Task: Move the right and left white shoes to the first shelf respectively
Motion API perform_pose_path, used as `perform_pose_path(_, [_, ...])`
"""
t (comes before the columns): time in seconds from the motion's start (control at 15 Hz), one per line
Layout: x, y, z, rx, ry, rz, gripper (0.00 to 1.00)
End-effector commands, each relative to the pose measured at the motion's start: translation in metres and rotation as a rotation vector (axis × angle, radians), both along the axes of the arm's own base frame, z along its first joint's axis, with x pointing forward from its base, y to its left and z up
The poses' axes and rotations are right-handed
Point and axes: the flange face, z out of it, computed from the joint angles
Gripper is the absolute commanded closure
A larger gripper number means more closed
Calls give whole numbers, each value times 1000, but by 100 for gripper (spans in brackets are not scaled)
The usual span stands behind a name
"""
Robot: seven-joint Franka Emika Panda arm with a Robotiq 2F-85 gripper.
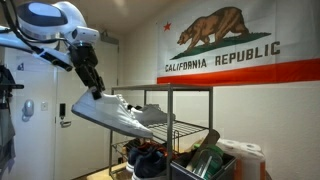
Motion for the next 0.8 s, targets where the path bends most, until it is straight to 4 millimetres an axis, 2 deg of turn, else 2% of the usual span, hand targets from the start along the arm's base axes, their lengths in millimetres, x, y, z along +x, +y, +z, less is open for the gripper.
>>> perform_pose_path(0.0, [-42, 10, 42, -29, -75, 63, 93])
perform_pose_path(0.33, [-70, 32, 98, -63, -258, 120, 93])
perform_pose_path(0.53, [-75, 41, 131, -74, -344, 130, 93])
perform_pose_path(0.73, [-69, 49, 160, -87, -440, 145, 93])
